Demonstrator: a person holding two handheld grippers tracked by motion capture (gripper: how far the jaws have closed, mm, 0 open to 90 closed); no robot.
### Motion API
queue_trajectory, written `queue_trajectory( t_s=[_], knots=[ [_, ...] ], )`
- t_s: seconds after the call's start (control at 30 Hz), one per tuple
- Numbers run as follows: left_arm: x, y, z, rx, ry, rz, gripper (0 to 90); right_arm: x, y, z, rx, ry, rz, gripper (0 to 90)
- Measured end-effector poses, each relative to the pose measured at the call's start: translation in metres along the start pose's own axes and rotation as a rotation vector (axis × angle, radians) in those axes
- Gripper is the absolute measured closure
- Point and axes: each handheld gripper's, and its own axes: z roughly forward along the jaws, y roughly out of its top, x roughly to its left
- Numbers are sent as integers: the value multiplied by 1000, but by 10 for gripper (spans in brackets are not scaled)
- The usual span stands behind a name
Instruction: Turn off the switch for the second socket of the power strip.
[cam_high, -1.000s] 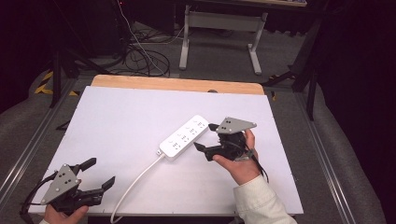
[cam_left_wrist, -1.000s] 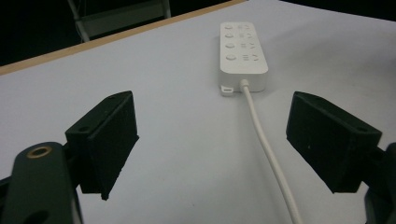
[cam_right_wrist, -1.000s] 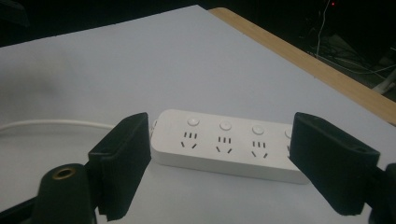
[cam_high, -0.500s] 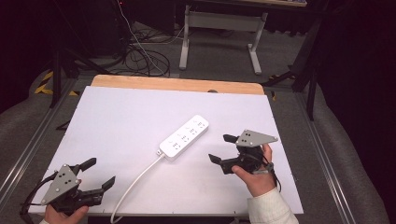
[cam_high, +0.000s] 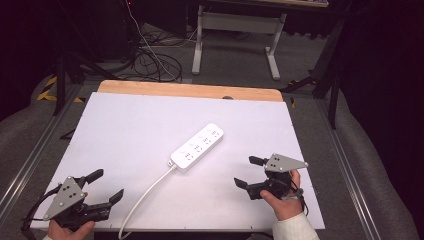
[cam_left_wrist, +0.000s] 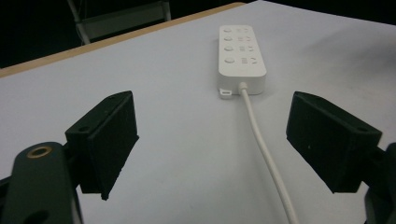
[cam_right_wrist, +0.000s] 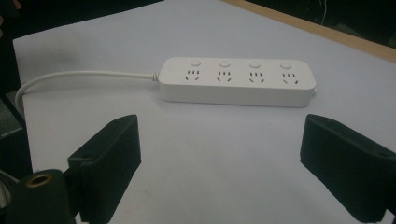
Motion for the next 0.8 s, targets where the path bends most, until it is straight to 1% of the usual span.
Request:
queue_trajectory(
  t_s=[0.03, 0.07, 0.17, 0.2, 0.23, 0.3, 0.33, 0.43, 0.47, 0.5, 0.57, 0.67, 0.7, 0.77, 0.8],
  knots=[
    [0, 0, 0, 0, 0, 1, 172, 0, -4, 0, 1, -5, 1, 131],
    [0, 0, 0, -1, 2, 4, 171, -1, -11, -1, 4, 1, 12, 131],
    [0, 0, 0, -5, 5, 4, 169, -2, -19, -2, 12, -3, 9, 131],
    [-1, 0, 0, -6, 7, 3, 169, -2, -19, -2, 12, -3, 9, 131],
    [-1, 0, 0, -6, 7, 4, 169, -2, -25, -3, 15, -1, 10, 128],
    [-1, 0, 0, -7, 7, 4, 169, -3, -30, -4, 19, -4, 12, 127],
    [-1, 0, 0, -7, 6, 5, 169, -3, -30, -4, 19, -4, 12, 127],
    [-1, 0, 0, -8, 3, 3, 168, -4, -39, -6, 29, -11, 32, 127],
    [0, 0, 0, -7, 1, 2, 168, -5, -45, -7, 30, -17, 36, 127],
    [0, 0, 0, -7, 0, 1, 168, -5, -45, -7, 30, -17, 36, 127],
    [0, 0, 0, -5, -3, 3, 167, -5, -51, -7, 41, -19, 37, 125],
    [0, 0, 1, -1, 3, 4, 164, -7, -60, -9, 53, -30, 46, 124],
    [0, -1, 2, 3, 5, 3, 164, -7, -60, -9, 53, -30, 46, 124],
    [0, -1, 3, 10, 13, 20, 163, -8, -65, -10, 64, -32, 49, 124],
    [0, -1, 3, 12, 12, 15, 163, -9, -66, -10, 68, -34, 51, 125]
  ],
)
